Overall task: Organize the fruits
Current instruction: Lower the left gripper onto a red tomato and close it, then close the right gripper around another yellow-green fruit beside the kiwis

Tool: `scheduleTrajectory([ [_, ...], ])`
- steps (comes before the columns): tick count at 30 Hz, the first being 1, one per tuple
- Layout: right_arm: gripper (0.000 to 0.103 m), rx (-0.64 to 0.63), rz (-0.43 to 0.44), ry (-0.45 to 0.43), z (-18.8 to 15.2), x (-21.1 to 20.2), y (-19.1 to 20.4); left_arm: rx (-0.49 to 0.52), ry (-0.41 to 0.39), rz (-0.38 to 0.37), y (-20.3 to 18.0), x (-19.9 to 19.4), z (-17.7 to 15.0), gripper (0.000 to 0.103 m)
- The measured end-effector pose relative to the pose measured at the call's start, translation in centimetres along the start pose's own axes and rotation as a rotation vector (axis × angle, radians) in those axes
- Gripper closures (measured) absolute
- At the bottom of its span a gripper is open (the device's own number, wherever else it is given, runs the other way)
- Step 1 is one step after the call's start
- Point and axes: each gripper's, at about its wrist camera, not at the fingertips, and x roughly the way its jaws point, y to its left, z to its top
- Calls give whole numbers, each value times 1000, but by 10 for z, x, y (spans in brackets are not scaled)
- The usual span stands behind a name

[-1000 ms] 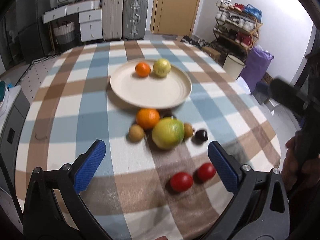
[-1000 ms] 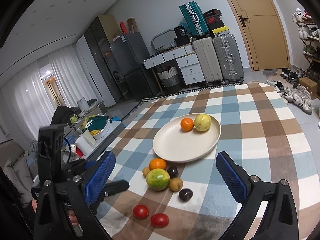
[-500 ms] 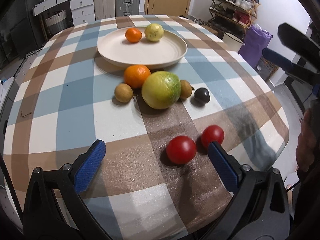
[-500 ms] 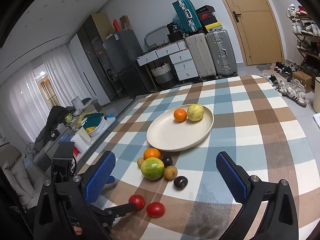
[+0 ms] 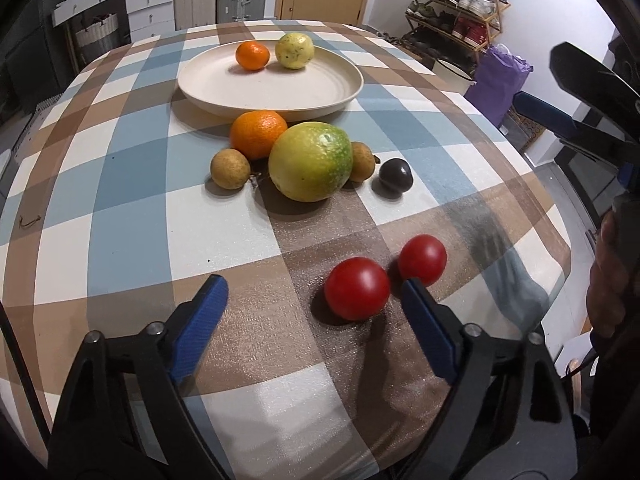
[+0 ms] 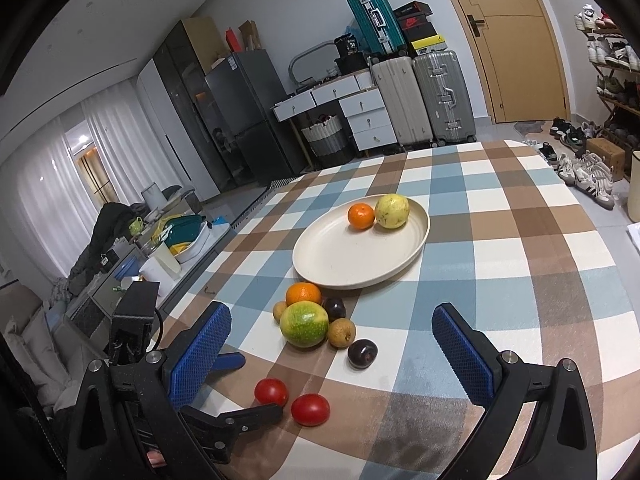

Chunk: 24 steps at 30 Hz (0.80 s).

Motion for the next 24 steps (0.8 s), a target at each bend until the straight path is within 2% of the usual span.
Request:
scheduleTrajectory([
  [5, 1, -4, -3, 15, -1, 2, 1, 41, -6, -10, -6, 0, -1, 37],
  [8, 1, -3, -4, 20, -2, 2, 1, 46, -14, -37, -7, -1, -2, 56],
  [9, 1, -1, -2, 22, -2, 3, 1, 50, -17, -56, -7, -2, -3, 69],
  [10, 1, 0, -1, 24, -3, 4, 1, 53, -15, -78, -7, -2, -3, 74],
  [14, 1, -1, 3, 32, -4, 7, 3, 30, -32, -103, 0, -4, -5, 74],
  [24, 1, -13, 17, 80, -7, 25, 9, -85, -101, -59, 35, -33, 0, 74],
])
